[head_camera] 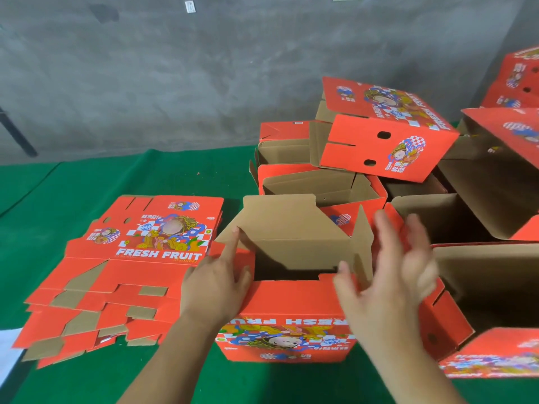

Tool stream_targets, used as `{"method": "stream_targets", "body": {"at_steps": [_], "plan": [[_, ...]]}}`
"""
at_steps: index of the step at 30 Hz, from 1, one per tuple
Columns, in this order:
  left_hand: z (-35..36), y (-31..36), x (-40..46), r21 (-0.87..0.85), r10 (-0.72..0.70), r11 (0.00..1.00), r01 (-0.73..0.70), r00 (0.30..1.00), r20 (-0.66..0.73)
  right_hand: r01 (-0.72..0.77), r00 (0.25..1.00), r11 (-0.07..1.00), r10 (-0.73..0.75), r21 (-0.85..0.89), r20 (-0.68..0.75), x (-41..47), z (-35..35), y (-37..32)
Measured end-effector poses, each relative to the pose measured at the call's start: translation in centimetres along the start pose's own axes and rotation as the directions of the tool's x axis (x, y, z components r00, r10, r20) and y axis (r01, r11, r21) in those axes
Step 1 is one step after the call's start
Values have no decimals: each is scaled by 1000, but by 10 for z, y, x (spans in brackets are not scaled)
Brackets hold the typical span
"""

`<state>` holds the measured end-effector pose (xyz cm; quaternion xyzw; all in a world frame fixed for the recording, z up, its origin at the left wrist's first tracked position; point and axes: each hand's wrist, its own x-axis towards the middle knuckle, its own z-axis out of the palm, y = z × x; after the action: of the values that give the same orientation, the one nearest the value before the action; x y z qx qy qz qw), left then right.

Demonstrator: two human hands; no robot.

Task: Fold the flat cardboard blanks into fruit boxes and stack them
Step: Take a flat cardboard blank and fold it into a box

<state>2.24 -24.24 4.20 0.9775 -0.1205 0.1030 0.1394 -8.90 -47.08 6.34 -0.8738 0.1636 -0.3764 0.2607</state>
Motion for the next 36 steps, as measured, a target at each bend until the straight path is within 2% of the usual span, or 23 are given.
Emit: {"method": "stream_targets", "body": {"at_steps": [2, 4, 5, 9, 16, 21, 23, 26, 28, 31, 33, 36], "plan": [[2, 0, -2, -2, 3, 1000, -3, 1000, -11, 20, 993, 999, -24, 39, 116, 8, -11, 19], [3, -1, -2, 5, 0, 1000, 0, 1000, -26, 62, 939, 992, -96, 112, 329, 8, -12, 28], [5, -2, -2, 13, -6, 1000, 6, 999, -37, 70, 913, 987, -122, 145, 389, 3, -10, 30], [6, -5, -2, -18, -16, 1000, 15, 998, -61, -8, 915, 979, -75, 204, 397, -17, 4, 34], [6, -6, -2, -72, -13, 997, 14, 1000, 7, 104, 911, 978, -166, 181, 377, -23, 16, 51], [4, -6, -3, -219, -93, 973, 71, 992, -91, 92, 923, 987, -135, 133, 362, 9, 17, 45], [2, -6, -5, -298, -102, 952, 63, 988, -117, -11, 919, 990, -46, 141, 391, 23, 22, 35], [-3, -7, -11, -242, 39, 968, -70, 991, -132, -273, 906, 948, 195, 166, 375, 36, 35, 25], [-5, -9, -13, -222, 118, 965, -137, 988, -96, -293, 895, 950, 231, 110, 382, 35, 44, 24], [-7, -7, -13, -254, 66, 964, -72, 997, -35, -209, 822, 978, 184, -15, 539, 28, 47, 25], [-5, -3, -12, -155, 28, 987, -31, 999, -22, -127, 776, 988, 151, -82, 613, 29, 46, 27], [-2, 1, -6, -54, -164, 984, 171, 980, 116, -63, 742, 973, 194, -220, 642, 31, 48, 26]]}}
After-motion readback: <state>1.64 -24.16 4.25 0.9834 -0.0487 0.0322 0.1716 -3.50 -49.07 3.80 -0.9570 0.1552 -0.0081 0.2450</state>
